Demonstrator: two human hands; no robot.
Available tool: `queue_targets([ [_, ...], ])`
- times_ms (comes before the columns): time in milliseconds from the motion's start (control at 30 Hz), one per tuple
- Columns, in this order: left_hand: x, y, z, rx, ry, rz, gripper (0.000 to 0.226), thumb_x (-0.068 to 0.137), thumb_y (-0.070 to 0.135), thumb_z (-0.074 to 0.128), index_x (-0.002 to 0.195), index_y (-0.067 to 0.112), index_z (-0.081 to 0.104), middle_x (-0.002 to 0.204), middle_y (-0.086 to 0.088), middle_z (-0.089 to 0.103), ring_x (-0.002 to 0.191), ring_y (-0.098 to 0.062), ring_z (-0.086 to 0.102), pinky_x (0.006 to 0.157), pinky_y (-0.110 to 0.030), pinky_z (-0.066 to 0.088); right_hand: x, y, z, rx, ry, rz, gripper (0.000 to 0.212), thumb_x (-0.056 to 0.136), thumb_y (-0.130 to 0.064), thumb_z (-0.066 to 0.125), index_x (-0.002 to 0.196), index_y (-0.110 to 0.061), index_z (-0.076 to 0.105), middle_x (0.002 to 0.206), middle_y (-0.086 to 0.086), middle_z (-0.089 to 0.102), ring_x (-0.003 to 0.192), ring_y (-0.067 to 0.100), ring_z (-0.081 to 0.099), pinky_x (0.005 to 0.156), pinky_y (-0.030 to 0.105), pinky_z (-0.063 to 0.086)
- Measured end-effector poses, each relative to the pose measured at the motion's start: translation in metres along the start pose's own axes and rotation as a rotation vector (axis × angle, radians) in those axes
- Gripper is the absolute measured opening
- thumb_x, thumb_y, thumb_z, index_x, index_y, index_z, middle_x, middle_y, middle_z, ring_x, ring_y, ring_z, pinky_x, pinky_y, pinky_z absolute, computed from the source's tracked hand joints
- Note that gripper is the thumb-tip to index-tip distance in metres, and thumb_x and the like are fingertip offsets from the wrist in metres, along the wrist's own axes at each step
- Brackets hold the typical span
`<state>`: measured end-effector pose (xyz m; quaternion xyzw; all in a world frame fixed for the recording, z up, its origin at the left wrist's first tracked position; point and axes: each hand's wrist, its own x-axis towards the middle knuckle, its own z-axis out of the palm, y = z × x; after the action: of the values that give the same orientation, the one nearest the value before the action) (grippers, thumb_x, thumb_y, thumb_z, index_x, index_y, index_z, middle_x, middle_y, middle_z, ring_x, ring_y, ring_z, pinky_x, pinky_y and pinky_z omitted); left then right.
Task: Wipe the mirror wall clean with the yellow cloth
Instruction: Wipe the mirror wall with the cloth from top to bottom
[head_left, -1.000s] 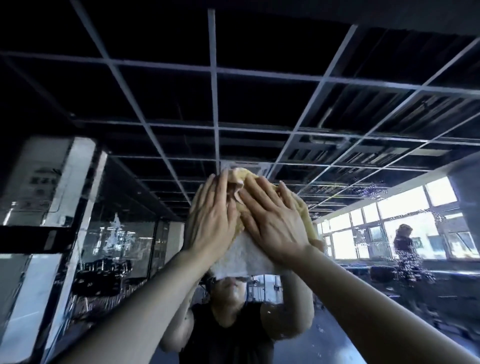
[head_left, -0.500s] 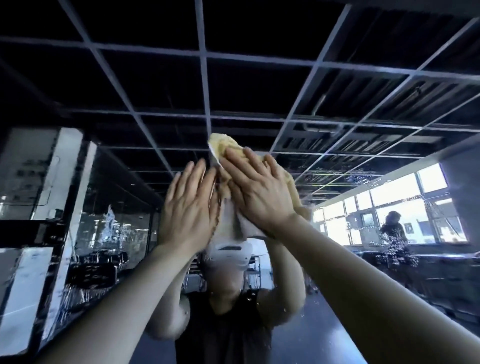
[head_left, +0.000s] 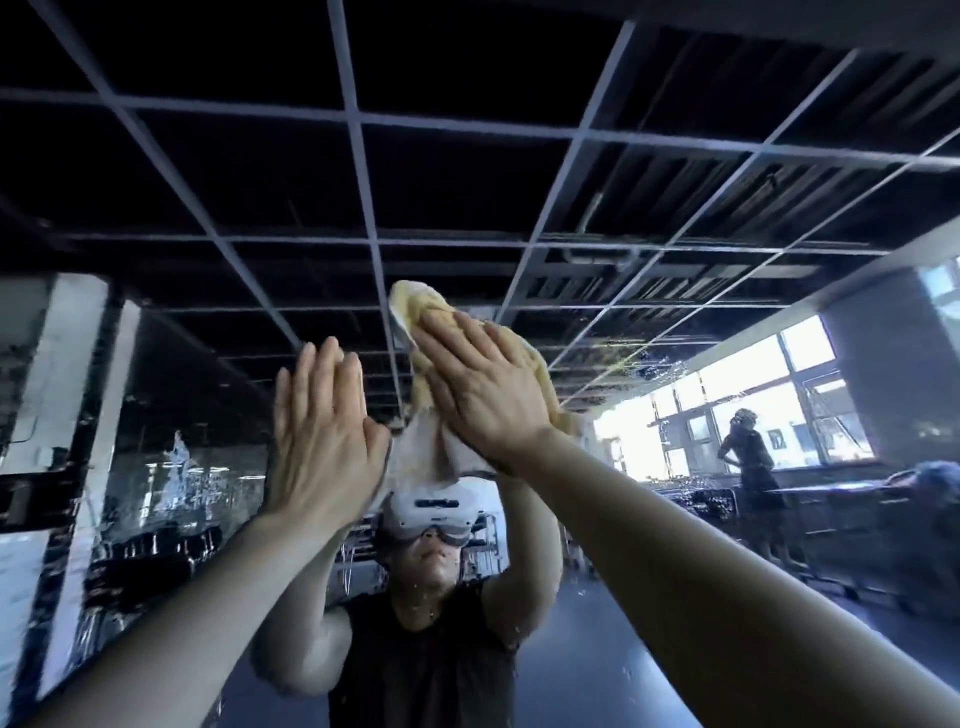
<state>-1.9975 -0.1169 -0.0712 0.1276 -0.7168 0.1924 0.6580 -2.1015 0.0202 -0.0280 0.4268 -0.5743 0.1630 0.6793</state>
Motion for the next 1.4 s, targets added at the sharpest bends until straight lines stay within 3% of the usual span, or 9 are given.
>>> queue_targets([
  [200,-0.002,0.066,0.018,-0.026,-0.082,0.313,0.056,0.090,0.035,0.029,0.145,0.020,0.032,0.153,-0.003,0.026,0.143,-0.022,0.016,0.115,-0.038,-0.003,-0.072,0.089,-0.018,-0.026,0.036,0.397,0.051,0.099,-0.038,0.021,0.144,-0.024,0.038,0.152,-0.001,0.033,0.141,0.019,0.026,0.114,0.030,0.007],
  [467,-0.008,0.095,0.033,0.006,-0.048,0.313,0.060,0.090,0.038,0.027,0.144,0.012,0.032,0.151,-0.006,0.027,0.141,-0.024,0.021,0.113,-0.049,0.007,-0.143,0.117,-0.036,-0.049,0.118,0.834,0.061,0.092,-0.045,0.018,0.145,-0.022,0.037,0.154,0.000,0.028,0.142,0.023,0.024,0.114,0.036,0.010],
  [567,-0.009,0.095,0.035,0.006,-0.032,0.320,0.060,0.090,0.037,0.029,0.143,0.010,0.033,0.151,-0.008,0.029,0.141,-0.026,0.022,0.113,-0.050,0.009,-0.091,0.106,-0.028,-0.005,0.033,0.727,0.059,0.092,-0.048,0.015,0.149,-0.031,0.022,0.158,-0.006,0.014,0.146,0.018,0.006,0.116,0.035,-0.003],
  [700,-0.010,0.094,0.035,0.000,-0.032,0.326,0.060,0.090,0.038,0.029,0.143,0.011,0.034,0.151,-0.009,0.030,0.141,-0.026,0.023,0.113,-0.049,0.011,-0.080,0.114,-0.025,-0.037,0.082,0.544,0.057,0.096,-0.047,0.016,0.145,-0.026,0.035,0.154,-0.003,0.028,0.143,0.018,0.021,0.115,0.032,0.007],
  [867,-0.010,0.094,0.034,-0.011,-0.031,0.331,0.060,0.091,0.038,0.028,0.144,0.010,0.032,0.151,-0.010,0.028,0.141,-0.026,0.022,0.114,-0.048,0.009,-0.175,0.129,-0.025,-0.115,0.291,0.818,0.051,0.094,-0.039,0.029,0.134,-0.019,0.053,0.143,0.004,0.047,0.129,0.027,0.046,0.106,0.046,0.036],
  [1033,-0.010,0.096,0.031,-0.028,-0.034,0.323,0.060,0.091,0.037,0.025,0.142,0.008,0.035,0.150,-0.013,0.031,0.141,-0.029,0.024,0.114,-0.052,0.011,-0.203,0.090,-0.017,-0.104,0.297,0.888,0.052,0.092,-0.036,0.030,0.135,-0.016,0.052,0.142,0.011,0.048,0.129,0.031,0.043,0.105,0.044,0.028],
  [1133,-0.011,0.097,0.030,-0.054,-0.035,0.318,0.059,0.089,0.036,0.027,0.139,0.007,0.040,0.148,-0.013,0.036,0.139,-0.030,0.028,0.114,-0.049,0.010,-0.161,0.033,-0.009,-0.074,0.218,0.677,0.055,0.086,-0.029,0.036,0.139,-0.017,0.045,0.145,0.009,0.043,0.133,0.025,0.035,0.106,0.054,0.036],
  [1233,-0.013,0.095,0.024,-0.103,-0.040,0.326,0.057,0.089,0.032,0.025,0.132,0.004,0.049,0.141,-0.014,0.045,0.134,-0.028,0.038,0.112,-0.043,0.011,-0.135,-0.019,-0.004,-0.007,0.150,0.468,0.050,0.091,-0.032,0.036,0.138,-0.019,0.049,0.144,0.004,0.045,0.136,0.024,0.035,0.116,0.039,0.022],
  [1400,-0.025,0.063,0.012,-0.110,-0.061,0.375,0.051,0.086,0.023,0.029,0.128,0.006,0.053,0.137,-0.010,0.051,0.129,-0.024,0.045,0.113,-0.033,0.011,-0.154,-0.001,-0.003,-0.089,0.120,0.480,0.051,0.095,-0.041,0.034,0.143,-0.024,0.039,0.151,-0.003,0.035,0.139,0.017,0.030,0.113,0.038,0.017],
])
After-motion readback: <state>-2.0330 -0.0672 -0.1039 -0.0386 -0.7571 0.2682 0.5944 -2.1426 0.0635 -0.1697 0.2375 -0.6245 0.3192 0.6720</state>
